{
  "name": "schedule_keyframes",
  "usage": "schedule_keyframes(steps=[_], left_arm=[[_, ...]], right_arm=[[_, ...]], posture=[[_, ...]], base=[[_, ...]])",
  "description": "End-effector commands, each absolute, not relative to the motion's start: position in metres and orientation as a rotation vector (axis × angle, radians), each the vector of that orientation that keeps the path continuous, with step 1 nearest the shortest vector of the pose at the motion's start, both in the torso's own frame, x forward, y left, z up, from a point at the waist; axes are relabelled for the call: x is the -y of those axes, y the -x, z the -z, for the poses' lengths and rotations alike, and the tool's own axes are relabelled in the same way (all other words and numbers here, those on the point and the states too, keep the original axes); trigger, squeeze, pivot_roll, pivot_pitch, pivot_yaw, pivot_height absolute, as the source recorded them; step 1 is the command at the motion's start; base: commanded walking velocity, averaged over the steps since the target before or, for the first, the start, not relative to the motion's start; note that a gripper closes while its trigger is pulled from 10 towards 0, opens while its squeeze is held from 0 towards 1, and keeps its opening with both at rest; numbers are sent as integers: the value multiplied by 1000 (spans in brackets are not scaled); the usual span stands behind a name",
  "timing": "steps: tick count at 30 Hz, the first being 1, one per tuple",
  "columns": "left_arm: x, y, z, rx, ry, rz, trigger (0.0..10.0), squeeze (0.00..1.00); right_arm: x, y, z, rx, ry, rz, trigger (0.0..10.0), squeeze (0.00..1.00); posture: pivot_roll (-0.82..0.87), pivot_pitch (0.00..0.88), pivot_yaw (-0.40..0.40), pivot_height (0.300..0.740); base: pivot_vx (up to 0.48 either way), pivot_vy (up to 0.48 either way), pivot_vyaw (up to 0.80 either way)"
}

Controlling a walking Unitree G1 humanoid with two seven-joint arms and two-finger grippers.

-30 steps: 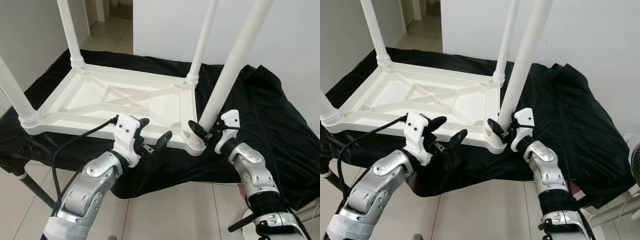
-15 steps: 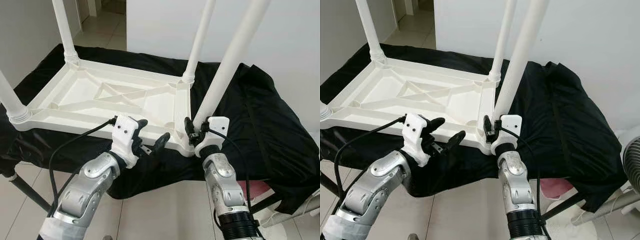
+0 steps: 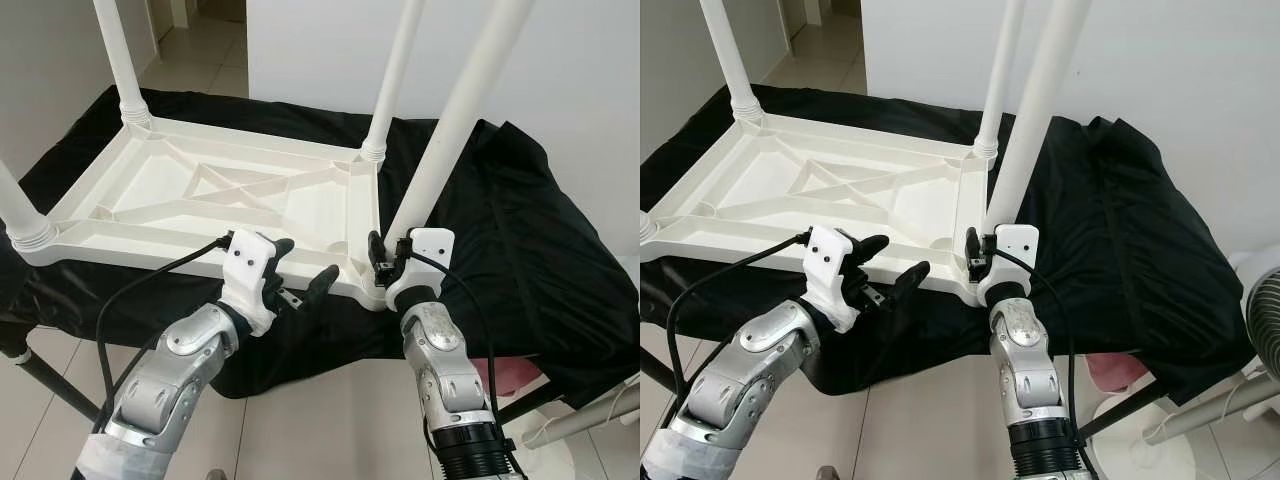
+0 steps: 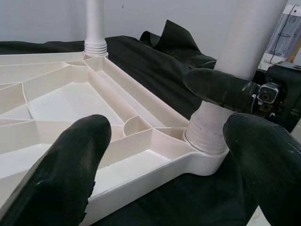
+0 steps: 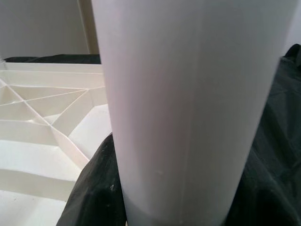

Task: Building children table

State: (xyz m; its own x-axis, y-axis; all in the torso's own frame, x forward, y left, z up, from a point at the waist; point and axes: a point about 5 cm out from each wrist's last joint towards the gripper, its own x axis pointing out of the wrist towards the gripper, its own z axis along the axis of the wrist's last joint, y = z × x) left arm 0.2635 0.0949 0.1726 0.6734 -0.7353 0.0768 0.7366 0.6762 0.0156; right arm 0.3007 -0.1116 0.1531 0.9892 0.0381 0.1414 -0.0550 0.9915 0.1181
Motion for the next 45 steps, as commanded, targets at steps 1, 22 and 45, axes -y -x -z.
schedule_keyframes(steps=[1,22,45], left_arm=[[-91,-259,-175,80,14,909,10000,0],[-82,-257,-175,86,-15,953,10000,0],[-55,-241,-166,32,-87,1198,10000,0]], right_arm=[[113,-298,-133,43,-175,8,10000,0],[151,-297,-145,134,-78,-379,10000,0],[155,-328,-152,116,64,-808,0,0]], posture=[[49,62,-60,740],[32,81,-60,740],[-13,49,-35,740]], base=[[0,0,0],[0,0,0],[0,0,0]])
